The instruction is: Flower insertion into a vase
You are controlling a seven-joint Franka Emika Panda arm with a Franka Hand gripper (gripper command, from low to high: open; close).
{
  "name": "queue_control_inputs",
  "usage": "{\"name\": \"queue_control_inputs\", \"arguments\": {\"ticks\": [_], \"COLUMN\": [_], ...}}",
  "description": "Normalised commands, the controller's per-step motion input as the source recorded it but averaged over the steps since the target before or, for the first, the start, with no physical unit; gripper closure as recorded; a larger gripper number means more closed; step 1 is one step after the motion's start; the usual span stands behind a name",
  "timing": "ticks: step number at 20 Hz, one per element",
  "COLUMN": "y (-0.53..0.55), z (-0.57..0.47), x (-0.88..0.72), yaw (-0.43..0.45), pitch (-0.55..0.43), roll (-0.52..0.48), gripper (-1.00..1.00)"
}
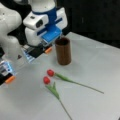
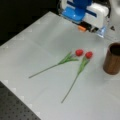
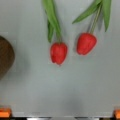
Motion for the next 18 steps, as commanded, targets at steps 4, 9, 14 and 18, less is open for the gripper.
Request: {"name": "queue_control_inputs", "arguments": {"ticks": [4, 9, 14, 18], "y": [0.02, 0.06, 0.06, 0.07], "z": [-0.05, -0.09, -0.07, -0.09], "x": [-0.03, -0.01, 0.02, 0.05], "yaw": [0.222, 0.179, 0.097, 0.056], "pitch": [0.045, 0.121, 0.078, 0.008], "roll": [-0.059, 0.001, 0.012, 0.009], "gripper": [-1.0, -1.0, -1.0, -1.0]}}
